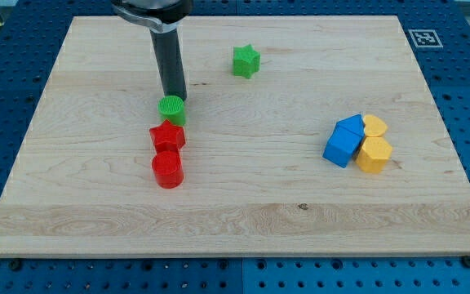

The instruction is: Push green star towards the center of the board

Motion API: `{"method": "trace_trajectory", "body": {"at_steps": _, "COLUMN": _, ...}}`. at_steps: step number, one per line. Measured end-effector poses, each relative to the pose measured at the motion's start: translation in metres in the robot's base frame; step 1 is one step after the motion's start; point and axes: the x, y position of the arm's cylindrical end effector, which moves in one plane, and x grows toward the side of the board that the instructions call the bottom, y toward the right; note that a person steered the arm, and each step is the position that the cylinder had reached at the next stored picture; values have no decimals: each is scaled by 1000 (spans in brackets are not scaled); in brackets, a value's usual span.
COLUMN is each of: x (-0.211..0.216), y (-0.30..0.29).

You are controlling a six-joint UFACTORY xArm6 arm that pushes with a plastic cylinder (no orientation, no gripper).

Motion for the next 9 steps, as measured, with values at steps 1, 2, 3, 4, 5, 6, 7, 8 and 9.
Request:
{"method": "trace_trajectory", "body": {"at_steps": 1, "x": 5, "y": 0}}
{"method": "trace_trajectory", "body": {"at_steps": 2, "x": -4, "y": 0}}
{"method": "trace_trajectory", "body": {"at_steps": 3, "x": -23, "y": 0}}
{"method": "trace_trajectory", "body": {"at_steps": 4, "x": -33, "y": 1}}
{"method": "trace_trajectory", "body": {"at_steps": 5, "x": -44, "y": 14}}
{"method": "trace_trajectory", "body": {"at_steps": 6, "x": -44, "y": 43}}
{"method": "trace_trajectory", "body": {"at_steps": 7, "x": -40, "y": 82}}
{"method": "trace_trajectory", "body": {"at_steps": 8, "x": -21, "y": 119}}
{"method": "trace_trajectory", "body": {"at_steps": 9, "x": -20, "y": 165}}
